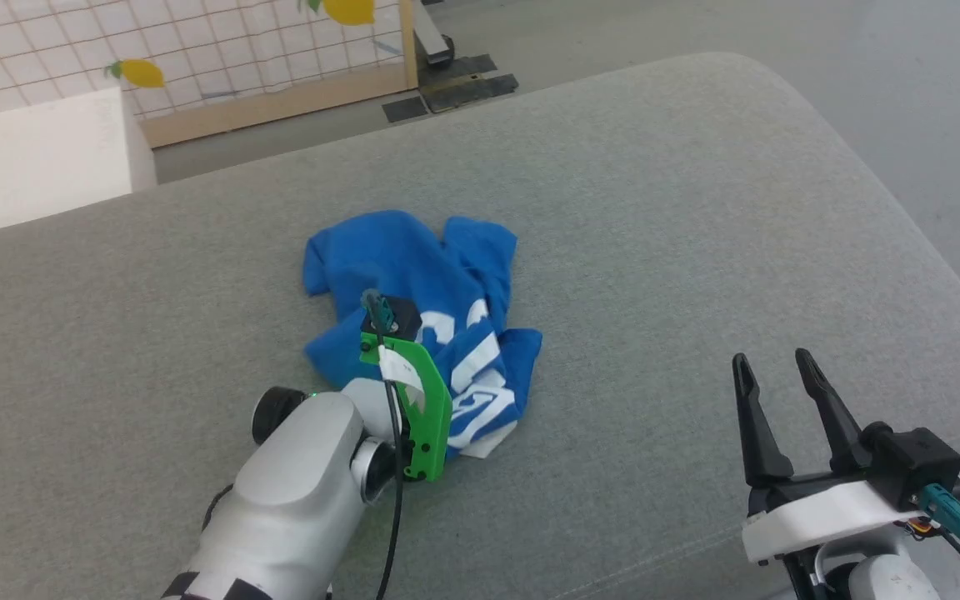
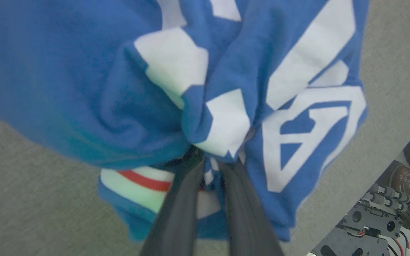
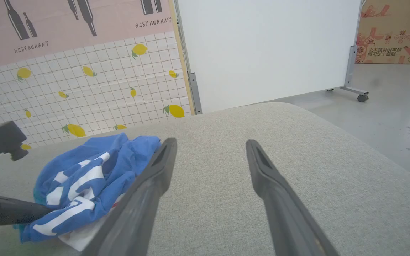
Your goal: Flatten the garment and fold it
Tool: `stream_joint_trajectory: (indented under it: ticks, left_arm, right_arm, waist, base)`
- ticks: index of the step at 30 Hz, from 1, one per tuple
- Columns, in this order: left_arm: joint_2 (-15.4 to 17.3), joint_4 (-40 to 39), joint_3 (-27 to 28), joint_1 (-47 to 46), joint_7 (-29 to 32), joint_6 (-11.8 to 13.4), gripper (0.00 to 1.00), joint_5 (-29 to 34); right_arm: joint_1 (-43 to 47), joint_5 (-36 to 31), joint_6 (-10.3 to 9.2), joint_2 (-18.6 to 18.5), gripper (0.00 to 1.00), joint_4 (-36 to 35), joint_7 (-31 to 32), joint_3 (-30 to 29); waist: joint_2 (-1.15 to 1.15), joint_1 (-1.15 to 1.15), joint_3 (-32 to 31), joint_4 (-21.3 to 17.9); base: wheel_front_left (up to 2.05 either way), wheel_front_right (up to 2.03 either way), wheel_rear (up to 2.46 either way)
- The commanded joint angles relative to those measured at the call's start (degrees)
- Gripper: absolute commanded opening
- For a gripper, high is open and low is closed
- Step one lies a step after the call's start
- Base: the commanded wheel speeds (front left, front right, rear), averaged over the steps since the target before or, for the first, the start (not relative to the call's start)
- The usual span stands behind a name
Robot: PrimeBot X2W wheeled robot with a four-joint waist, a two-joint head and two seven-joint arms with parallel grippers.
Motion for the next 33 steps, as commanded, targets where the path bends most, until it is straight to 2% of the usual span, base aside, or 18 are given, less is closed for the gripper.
stream_joint_trajectory:
  ticks: [1,2,3,8,15,19,25,29,33]
  left_arm:
    - [0.01,0.41,0.01,1.18,0.93,-0.05,0.0,-0.73]
    - [0.13,-0.07,0.31,1.06,0.26,0.15,0.63,-0.83]
    - [0.38,-1.17,0.81,0.8,-2.2,0.54,1.0,-0.61]
    - [1.12,-6.7,3.92,0.8,-19.74,2.35,1.0,0.89]
    - [2.18,-13.77,7.86,4.36,-40.16,0.71,1.0,0.72]
    - [3.65,-17.93,10.46,8.03,-43.95,0.27,1.0,0.45]
    - [5.83,-26.03,16.12,16.42,-44.67,0.72,1.0,2.01]
    - [5.99,-31.15,20.54,23.17,-44.69,1.54,1.0,4.22]
    - [5.9,-33.87,23.9,27.9,-44.7,1.31,1.0,6.64]
  right_arm:
    - [0.65,0.2,-0.09,0.06,1.0,0.11,-0.33,0.0]
    - [0.75,0.17,-0.09,0.06,1.0,0.1,-0.33,-0.17]
    - [0.9,0.09,-0.09,0.06,1.0,0.08,-0.33,-0.42]
    - [1.31,-0.17,-0.09,0.06,1.0,0.04,-0.33,-0.7]
    - [1.9,-0.77,-0.09,0.06,1.0,-0.88,-0.33,-1.91]
    - [2.25,-1.63,-0.09,0.06,1.0,-1.67,-0.2,-3.07]
    - [2.59,-2.62,-0.09,0.06,1.0,-2.73,0.57,-4.26]
    - [2.99,-3.13,-0.09,0.06,1.0,-3.26,1.11,-5.12]
    - [3.42,-3.82,-0.09,0.06,1.0,-3.53,1.69,-5.71]
  waist:
    - [0.0,0.01,0.29,-0.46]
    - [0.0,0.01,0.18,-0.28]
    - [0.0,0.01,-0.02,0.08]
    - [0.0,0.01,-1.38,2.47]
    - [0.0,0.01,-3.72,7.79]
    - [0.0,0.01,-4.36,10.97]
    - [0.0,0.01,-4.76,15.52]
    - [0.0,0.01,-5.06,18.55]
    - [0.0,0.01,-5.37,21.1]
  base:
    - [0.0,0.0,0.0]
    - [0.0,0.0,0.0]
    - [0.0,0.0,0.0]
    - [0.0,0.0,0.0]
    - [0.0,0.0,0.0]
    - [0.0,0.0,0.0]
    - [0.0,0.0,0.0]
    - [0.0,0.0,0.0]
    - [0.0,0.0,0.0]
